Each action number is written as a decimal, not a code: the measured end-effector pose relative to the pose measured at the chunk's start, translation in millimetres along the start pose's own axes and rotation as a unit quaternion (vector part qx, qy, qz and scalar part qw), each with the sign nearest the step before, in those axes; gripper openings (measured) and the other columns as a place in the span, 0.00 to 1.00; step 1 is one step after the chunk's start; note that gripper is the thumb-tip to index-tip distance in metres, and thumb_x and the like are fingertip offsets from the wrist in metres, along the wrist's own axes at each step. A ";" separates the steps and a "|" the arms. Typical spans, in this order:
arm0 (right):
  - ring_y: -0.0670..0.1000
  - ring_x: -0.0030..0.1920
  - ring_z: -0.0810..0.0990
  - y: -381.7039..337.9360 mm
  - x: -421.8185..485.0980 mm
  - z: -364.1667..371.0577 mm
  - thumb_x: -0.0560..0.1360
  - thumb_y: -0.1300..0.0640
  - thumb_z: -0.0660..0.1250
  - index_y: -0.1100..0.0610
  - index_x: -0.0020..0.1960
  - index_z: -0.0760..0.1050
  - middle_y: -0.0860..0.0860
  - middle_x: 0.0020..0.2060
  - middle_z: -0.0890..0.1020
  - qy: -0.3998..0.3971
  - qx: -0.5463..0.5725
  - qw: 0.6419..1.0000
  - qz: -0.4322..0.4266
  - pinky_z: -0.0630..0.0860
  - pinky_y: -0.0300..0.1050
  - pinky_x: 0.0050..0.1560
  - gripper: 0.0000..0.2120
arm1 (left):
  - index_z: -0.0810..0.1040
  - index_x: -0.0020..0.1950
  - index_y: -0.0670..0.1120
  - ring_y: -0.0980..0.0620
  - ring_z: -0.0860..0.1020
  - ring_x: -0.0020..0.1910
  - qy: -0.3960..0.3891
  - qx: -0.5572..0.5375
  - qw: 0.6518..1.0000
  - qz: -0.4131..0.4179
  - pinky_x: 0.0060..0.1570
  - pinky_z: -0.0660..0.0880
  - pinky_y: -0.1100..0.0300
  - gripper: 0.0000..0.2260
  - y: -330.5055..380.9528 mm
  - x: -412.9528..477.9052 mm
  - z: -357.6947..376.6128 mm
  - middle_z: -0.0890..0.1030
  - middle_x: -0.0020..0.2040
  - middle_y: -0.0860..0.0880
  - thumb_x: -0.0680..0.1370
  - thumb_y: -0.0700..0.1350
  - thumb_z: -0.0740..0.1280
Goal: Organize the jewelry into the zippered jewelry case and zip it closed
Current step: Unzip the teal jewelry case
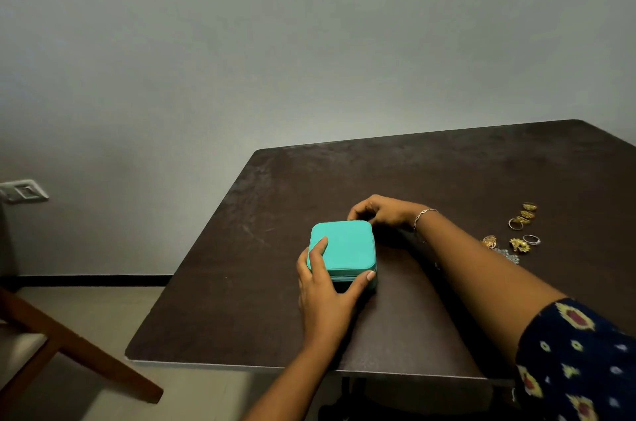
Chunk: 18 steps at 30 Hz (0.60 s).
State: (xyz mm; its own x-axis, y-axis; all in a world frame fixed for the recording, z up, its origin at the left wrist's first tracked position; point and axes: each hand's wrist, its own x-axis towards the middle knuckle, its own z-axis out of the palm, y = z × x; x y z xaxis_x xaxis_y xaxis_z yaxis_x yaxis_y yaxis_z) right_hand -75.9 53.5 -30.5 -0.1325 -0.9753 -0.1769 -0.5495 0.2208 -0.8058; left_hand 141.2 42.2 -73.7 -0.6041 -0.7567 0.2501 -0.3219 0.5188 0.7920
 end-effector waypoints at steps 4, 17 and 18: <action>0.49 0.49 0.78 -10.5 4.0 -7.0 0.76 0.68 0.61 0.64 0.53 0.75 0.55 0.50 0.79 -0.030 -0.074 0.997 0.006 0.76 0.39 0.53 0.08 | 0.58 0.70 0.56 0.53 0.62 0.68 0.000 0.000 1.000 0.000 0.59 0.69 0.56 0.35 -0.3 0.9 0.1 0.58 0.71 0.52 0.68 0.58 0.72; 0.48 0.44 0.78 -17.8 -6.1 -6.7 0.73 0.67 0.66 0.60 0.44 0.79 0.53 0.43 0.81 0.060 -0.170 0.983 0.021 0.76 0.41 0.51 0.04 | 0.58 0.70 0.56 0.52 0.62 0.68 0.001 0.006 1.000 -0.001 0.61 0.69 0.53 0.35 -0.2 2.3 1.3 0.58 0.71 0.52 0.68 0.58 0.71; 0.49 0.44 0.78 -15.9 -8.0 -4.0 0.72 0.66 0.66 0.61 0.45 0.79 0.55 0.44 0.82 0.084 -0.182 0.979 0.024 0.76 0.43 0.51 0.04 | 0.58 0.70 0.56 0.52 0.62 0.68 0.003 0.006 1.000 0.001 0.61 0.68 0.53 0.35 -0.6 2.2 0.9 0.58 0.71 0.52 0.68 0.58 0.71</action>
State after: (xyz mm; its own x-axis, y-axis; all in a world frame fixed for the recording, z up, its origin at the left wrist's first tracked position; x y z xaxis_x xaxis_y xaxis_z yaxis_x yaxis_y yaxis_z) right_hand -69.4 57.8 -14.0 -0.2834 -0.9548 -0.0899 -0.7923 0.2859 -0.5390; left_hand 139.4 40.6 -74.0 -0.6000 -0.7584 0.2544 -0.3298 0.5242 0.7851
